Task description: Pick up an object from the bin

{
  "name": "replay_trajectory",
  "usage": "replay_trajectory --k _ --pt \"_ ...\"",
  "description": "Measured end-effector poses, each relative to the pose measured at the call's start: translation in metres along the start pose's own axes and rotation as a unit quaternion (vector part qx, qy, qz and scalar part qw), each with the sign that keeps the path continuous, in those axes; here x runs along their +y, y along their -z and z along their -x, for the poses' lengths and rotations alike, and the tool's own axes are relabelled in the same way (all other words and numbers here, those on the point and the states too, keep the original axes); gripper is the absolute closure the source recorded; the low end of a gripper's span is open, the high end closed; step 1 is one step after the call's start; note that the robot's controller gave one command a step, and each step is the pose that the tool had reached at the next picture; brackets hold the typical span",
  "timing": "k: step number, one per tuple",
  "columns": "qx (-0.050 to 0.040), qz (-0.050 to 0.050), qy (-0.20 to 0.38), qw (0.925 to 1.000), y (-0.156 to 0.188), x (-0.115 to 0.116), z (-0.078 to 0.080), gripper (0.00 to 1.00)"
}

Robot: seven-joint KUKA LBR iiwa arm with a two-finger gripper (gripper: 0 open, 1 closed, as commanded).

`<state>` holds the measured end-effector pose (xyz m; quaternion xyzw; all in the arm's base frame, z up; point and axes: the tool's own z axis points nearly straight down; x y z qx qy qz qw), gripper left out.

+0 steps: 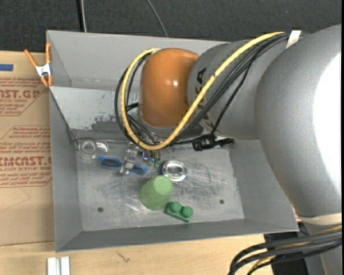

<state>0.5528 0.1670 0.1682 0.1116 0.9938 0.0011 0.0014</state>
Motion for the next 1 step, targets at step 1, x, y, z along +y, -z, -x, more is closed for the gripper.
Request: replay_trajectory --k 1 --pt "-0.0002 0.0 0.001 1.0 0.0317 0.0009 0.0005 1.0"
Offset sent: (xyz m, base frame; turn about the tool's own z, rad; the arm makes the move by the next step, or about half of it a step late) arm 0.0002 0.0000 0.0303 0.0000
